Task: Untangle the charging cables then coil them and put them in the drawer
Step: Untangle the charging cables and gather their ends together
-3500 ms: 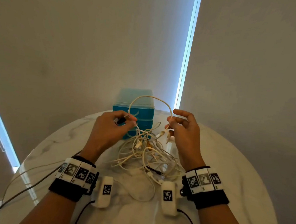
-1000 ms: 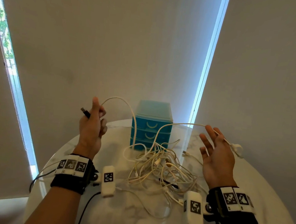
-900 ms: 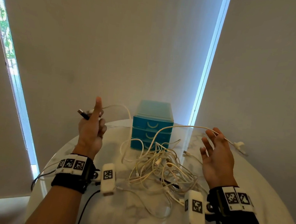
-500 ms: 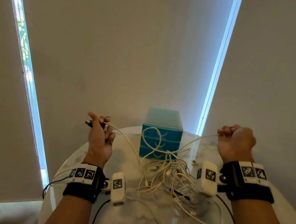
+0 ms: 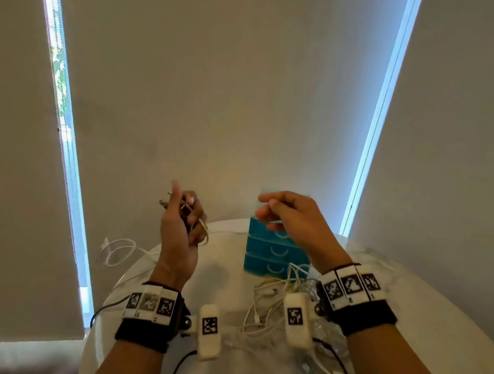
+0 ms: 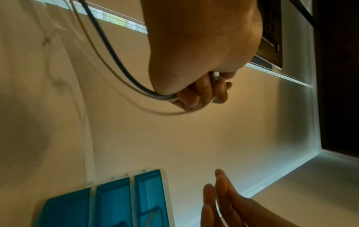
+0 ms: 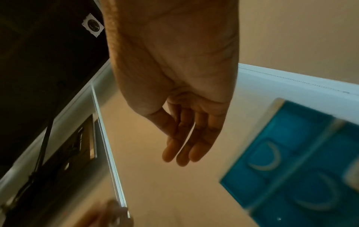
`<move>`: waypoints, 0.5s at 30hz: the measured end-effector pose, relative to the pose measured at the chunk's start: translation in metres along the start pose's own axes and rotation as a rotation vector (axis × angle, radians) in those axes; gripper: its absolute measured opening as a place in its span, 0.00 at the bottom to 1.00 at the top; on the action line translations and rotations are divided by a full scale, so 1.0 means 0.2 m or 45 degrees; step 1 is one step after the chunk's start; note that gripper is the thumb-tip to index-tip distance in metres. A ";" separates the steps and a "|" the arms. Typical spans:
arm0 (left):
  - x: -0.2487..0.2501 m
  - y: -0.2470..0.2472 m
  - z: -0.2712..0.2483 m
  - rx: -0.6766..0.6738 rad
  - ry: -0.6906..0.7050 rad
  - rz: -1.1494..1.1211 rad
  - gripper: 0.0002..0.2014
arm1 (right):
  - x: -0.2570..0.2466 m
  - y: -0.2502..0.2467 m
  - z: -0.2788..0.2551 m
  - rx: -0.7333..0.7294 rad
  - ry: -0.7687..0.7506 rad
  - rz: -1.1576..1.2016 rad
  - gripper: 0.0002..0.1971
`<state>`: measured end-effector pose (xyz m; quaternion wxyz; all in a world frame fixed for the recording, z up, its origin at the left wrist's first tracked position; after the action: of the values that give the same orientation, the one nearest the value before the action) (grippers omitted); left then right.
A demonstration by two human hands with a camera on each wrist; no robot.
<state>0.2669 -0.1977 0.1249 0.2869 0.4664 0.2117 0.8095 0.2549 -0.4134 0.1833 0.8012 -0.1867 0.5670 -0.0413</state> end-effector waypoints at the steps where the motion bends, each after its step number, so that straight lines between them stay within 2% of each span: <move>1: -0.01 0.02 0.00 0.006 -0.021 0.099 0.25 | 0.04 0.02 -0.07 -0.073 0.016 -0.008 0.13; 3: -0.02 0.05 -0.01 -0.016 -0.082 0.331 0.24 | 0.11 0.06 -0.19 -0.203 0.023 -0.011 0.11; 4: -0.03 0.07 -0.02 -0.044 -0.130 0.449 0.23 | 0.15 0.05 -0.23 -0.210 0.038 0.020 0.10; 6: -0.05 0.11 -0.04 -0.143 -0.251 0.670 0.25 | 0.20 0.04 -0.30 -0.133 0.059 0.114 0.10; 9: -0.10 0.16 -0.07 -0.382 -0.439 0.857 0.31 | 0.22 -0.01 -0.36 0.043 0.017 0.165 0.08; 11: -0.14 0.20 -0.10 -0.470 -0.528 0.886 0.33 | 0.24 -0.04 -0.40 0.146 -0.022 0.167 0.07; 13: -0.17 0.22 -0.11 -0.520 -0.574 0.817 0.29 | 0.28 -0.04 -0.44 0.206 0.007 0.198 0.07; 15: -0.20 0.25 -0.12 -0.583 -0.590 0.695 0.24 | 0.32 0.00 -0.47 0.149 0.095 0.262 0.13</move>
<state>0.2485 -0.2625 0.1189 0.1984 0.5990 -0.1749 0.7558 0.1910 -0.4547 0.0996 0.7891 -0.0785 0.6092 0.0013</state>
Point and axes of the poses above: each hand's wrist, its own z-axis towards the middle knuckle, its own y-axis out of the palm, x = y × z, the point moved 2 cm from there along z, towards the middle knuckle, and after that the axes turned 10 degrees about -x, right-handed, at the moved point
